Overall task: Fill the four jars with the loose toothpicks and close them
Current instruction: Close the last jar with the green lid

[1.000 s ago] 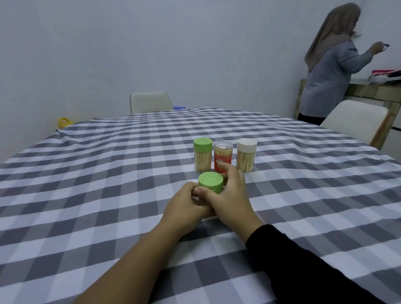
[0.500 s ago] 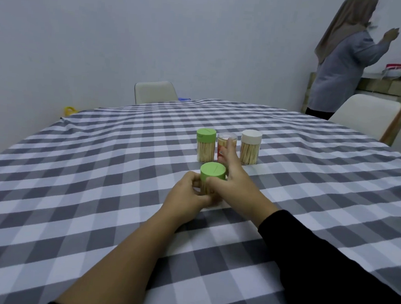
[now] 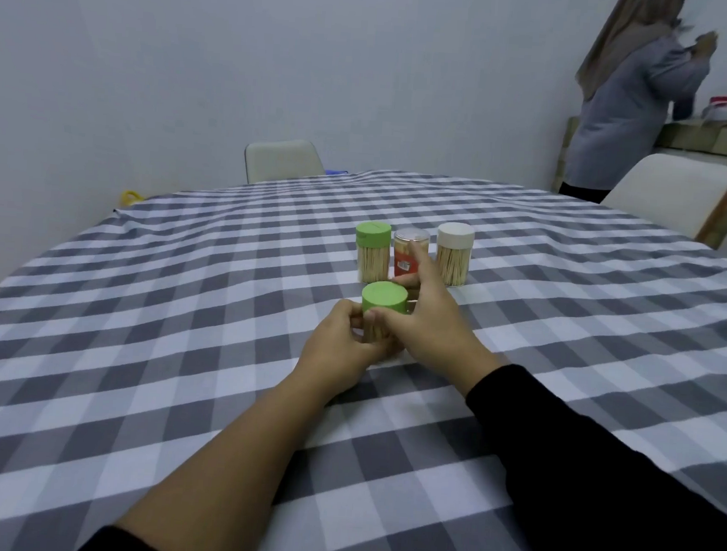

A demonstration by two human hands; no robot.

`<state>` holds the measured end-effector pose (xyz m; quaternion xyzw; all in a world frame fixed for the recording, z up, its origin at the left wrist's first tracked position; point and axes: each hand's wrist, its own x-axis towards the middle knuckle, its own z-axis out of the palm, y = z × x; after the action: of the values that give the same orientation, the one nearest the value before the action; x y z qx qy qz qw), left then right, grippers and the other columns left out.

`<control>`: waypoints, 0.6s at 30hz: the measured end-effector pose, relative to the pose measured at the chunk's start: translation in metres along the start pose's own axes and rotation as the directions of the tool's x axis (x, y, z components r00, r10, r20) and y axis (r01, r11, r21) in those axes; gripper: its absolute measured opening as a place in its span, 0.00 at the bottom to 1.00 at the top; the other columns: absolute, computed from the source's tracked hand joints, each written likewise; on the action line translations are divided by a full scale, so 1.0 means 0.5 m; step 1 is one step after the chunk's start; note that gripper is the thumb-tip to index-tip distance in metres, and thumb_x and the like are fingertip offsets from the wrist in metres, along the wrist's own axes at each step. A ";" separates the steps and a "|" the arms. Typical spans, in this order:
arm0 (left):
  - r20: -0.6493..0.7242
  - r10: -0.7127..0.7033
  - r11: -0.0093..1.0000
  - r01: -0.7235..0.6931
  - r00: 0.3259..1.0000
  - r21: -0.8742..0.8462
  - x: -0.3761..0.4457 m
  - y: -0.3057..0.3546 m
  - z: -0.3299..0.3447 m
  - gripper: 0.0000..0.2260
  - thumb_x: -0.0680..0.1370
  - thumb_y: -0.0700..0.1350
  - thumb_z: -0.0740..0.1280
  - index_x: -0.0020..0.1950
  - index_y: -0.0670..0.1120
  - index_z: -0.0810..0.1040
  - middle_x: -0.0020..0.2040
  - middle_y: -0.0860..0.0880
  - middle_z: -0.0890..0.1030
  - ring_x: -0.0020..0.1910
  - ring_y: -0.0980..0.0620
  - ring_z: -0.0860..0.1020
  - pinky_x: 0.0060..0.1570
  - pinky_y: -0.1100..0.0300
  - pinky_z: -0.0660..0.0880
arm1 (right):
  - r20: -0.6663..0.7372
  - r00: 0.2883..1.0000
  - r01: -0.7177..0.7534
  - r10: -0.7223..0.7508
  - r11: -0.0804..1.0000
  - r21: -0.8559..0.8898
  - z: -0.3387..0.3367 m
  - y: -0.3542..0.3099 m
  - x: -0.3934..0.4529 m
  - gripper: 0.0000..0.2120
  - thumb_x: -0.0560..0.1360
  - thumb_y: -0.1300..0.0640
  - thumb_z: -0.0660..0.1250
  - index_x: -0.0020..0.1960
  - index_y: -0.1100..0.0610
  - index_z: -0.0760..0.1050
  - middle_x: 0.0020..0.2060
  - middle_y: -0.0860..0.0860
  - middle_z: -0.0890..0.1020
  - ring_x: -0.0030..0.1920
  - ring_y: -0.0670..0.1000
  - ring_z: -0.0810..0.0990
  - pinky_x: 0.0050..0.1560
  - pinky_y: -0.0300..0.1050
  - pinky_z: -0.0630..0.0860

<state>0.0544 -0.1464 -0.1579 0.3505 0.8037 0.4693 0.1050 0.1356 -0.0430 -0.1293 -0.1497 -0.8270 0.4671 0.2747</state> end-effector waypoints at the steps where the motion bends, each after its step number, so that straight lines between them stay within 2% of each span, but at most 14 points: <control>1: 0.001 -0.004 1.000 0.004 1.000 0.006 0.000 0.000 0.000 0.17 0.71 0.51 0.74 0.54 0.51 0.70 0.47 0.56 0.77 0.43 0.58 0.77 0.42 0.60 0.76 | -0.022 1.000 0.004 -0.004 1.000 -0.007 0.002 0.001 0.000 0.47 0.69 0.56 0.75 0.76 0.46 0.47 0.58 0.47 0.71 0.57 0.45 0.71 0.56 0.37 0.70; 3: 0.012 -0.010 1.000 0.010 1.000 0.004 0.001 0.000 -0.002 0.17 0.71 0.49 0.74 0.53 0.51 0.70 0.47 0.55 0.78 0.44 0.58 0.77 0.42 0.61 0.76 | 0.022 1.000 0.003 -0.003 1.000 0.006 -0.002 0.003 0.001 0.49 0.68 0.54 0.75 0.77 0.46 0.44 0.57 0.46 0.70 0.59 0.45 0.70 0.59 0.39 0.69; 6: 0.012 -0.016 1.000 0.016 1.000 -0.018 0.002 -0.001 -0.002 0.17 0.71 0.50 0.74 0.54 0.52 0.70 0.49 0.55 0.78 0.45 0.56 0.78 0.45 0.58 0.78 | 0.115 0.993 -0.003 -0.004 0.998 0.066 -0.008 0.008 0.000 0.46 0.73 0.60 0.70 0.77 0.46 0.41 0.59 0.41 0.69 0.59 0.43 0.71 0.54 0.32 0.68; 10: -0.010 -0.043 0.999 0.043 0.999 -0.029 0.006 -0.005 0.010 0.18 0.70 0.49 0.74 0.53 0.53 0.69 0.50 0.54 0.79 0.47 0.54 0.80 0.49 0.52 0.80 | 0.015 1.000 0.022 -0.023 0.998 0.059 0.012 0.024 0.000 0.43 0.73 0.61 0.70 0.77 0.45 0.47 0.61 0.44 0.70 0.56 0.41 0.73 0.47 0.27 0.70; 13: -0.025 -0.077 0.996 0.076 0.997 -0.039 0.004 -0.005 0.008 0.19 0.70 0.49 0.75 0.55 0.51 0.70 0.51 0.53 0.80 0.46 0.55 0.80 0.47 0.54 0.80 | 0.008 1.000 0.027 -0.028 0.994 0.105 0.014 0.032 -0.005 0.44 0.70 0.58 0.73 0.76 0.44 0.49 0.62 0.45 0.72 0.58 0.39 0.73 0.49 0.26 0.69; 15: -0.096 -0.090 0.996 0.087 0.991 -0.031 0.012 -0.003 -0.003 0.21 0.69 0.52 0.75 0.56 0.51 0.71 0.52 0.55 0.78 0.46 0.57 0.78 0.46 0.57 0.78 | -0.039 0.999 0.030 -0.025 0.991 0.131 0.001 0.033 -0.002 0.44 0.69 0.54 0.75 0.75 0.43 0.51 0.64 0.43 0.69 0.62 0.39 0.69 0.52 0.24 0.65; 16: -0.153 -0.102 0.995 0.097 0.983 -0.038 0.020 -0.002 -0.013 0.22 0.69 0.53 0.76 0.57 0.51 0.71 0.53 0.55 0.77 0.46 0.58 0.77 0.46 0.59 0.77 | -0.095 0.995 0.023 -0.010 0.992 0.128 -0.009 0.036 0.006 0.44 0.68 0.52 0.75 0.75 0.44 0.52 0.65 0.43 0.68 0.64 0.40 0.67 0.57 0.26 0.63; 18: -0.260 -0.137 0.989 0.117 0.956 -0.090 0.046 0.000 -0.035 0.25 0.68 0.53 0.76 0.60 0.52 0.70 0.56 0.54 0.77 0.50 0.55 0.76 0.47 0.59 0.74 | -0.237 0.970 -0.029 0.049 0.996 0.089 -0.031 0.047 0.032 0.45 0.67 0.50 0.76 0.75 0.48 0.53 0.69 0.47 0.65 0.68 0.45 0.64 0.66 0.38 0.63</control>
<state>0.0289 -0.1433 -0.1450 0.2280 0.8135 0.5335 0.0394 0.1319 -0.0119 -0.1381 -0.2095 -0.7643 0.4855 0.3692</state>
